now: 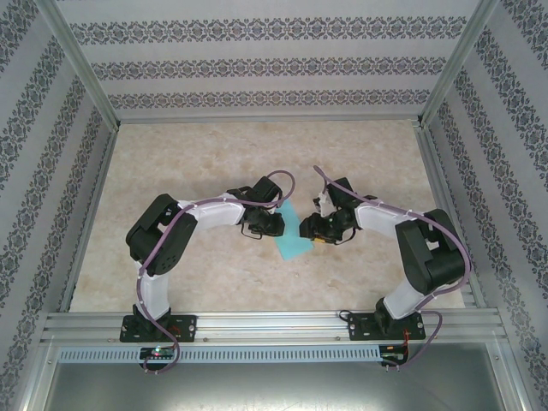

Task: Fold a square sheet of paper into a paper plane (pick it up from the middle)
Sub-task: Third fold the triangle at the center of the table.

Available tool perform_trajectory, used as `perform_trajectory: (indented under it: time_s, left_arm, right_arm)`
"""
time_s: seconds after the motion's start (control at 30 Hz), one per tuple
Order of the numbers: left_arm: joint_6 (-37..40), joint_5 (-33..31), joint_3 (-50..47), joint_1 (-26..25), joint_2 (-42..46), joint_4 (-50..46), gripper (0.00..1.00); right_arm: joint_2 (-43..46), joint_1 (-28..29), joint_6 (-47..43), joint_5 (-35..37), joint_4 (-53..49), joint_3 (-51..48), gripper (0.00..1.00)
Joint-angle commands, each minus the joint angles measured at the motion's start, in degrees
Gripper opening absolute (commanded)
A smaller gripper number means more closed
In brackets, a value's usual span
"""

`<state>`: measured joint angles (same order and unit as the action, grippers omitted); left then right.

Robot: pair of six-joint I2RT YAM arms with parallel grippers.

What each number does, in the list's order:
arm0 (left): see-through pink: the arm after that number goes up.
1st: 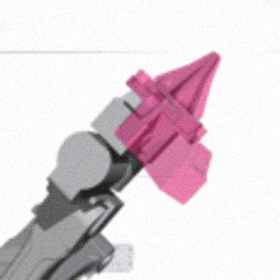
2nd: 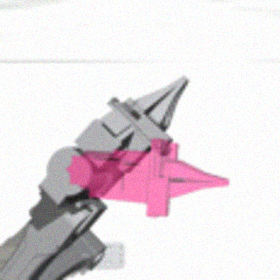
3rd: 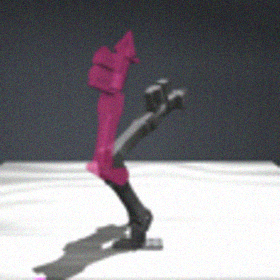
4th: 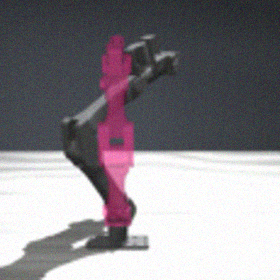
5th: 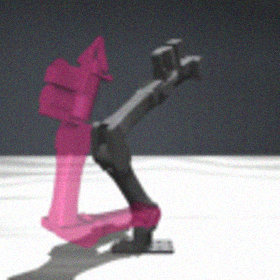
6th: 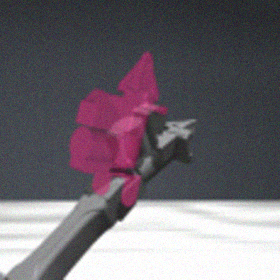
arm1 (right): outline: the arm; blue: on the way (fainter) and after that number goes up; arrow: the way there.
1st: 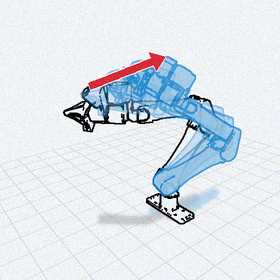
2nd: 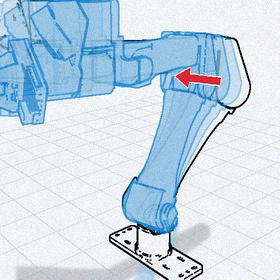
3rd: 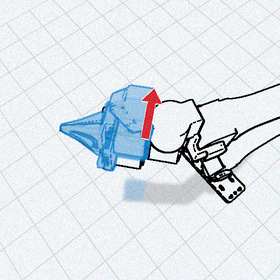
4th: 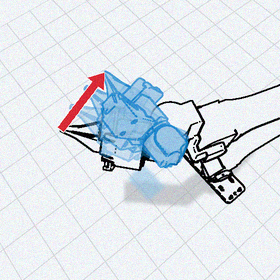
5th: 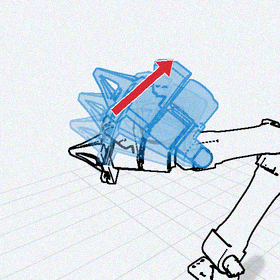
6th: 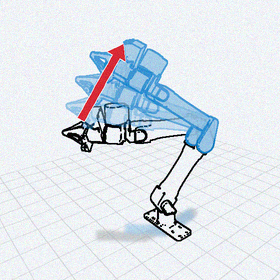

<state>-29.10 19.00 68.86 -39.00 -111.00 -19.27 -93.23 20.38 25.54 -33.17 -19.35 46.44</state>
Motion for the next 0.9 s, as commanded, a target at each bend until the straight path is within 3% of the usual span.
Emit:
perform_trajectory:
  time_s: [0.0, 0.33, 0.6, 0.87]
  left_arm:
    - [1.6, -0.5, -1.8, -0.5, -1.4, -1.1, 0.24]
    - [2.0, -0.6, -1.3, -0.4, -1.1, -2.1, 0.24]
    - [2.2, -0.6, -1.4, -0.4, -0.8, -2.5, 0.24]
    - [2.2, -0.4, -1.6, -0.4, -0.8, -2.2, 0.24]
  right_arm:
    - [-1.1, 0.3, -0.3, -3.5, 1.1, 1.3, 0.47]
    - [3.0, -1.3, 0.6, -8.1, 2.5, -2.0, 0.45]
    - [5.0, -3.0, 5.6, -15.3, 10.3, -6.3, 0.43]
    - [6.2, -3.1, 6.6, -16.2, 10.7, -6.8, 0.37]
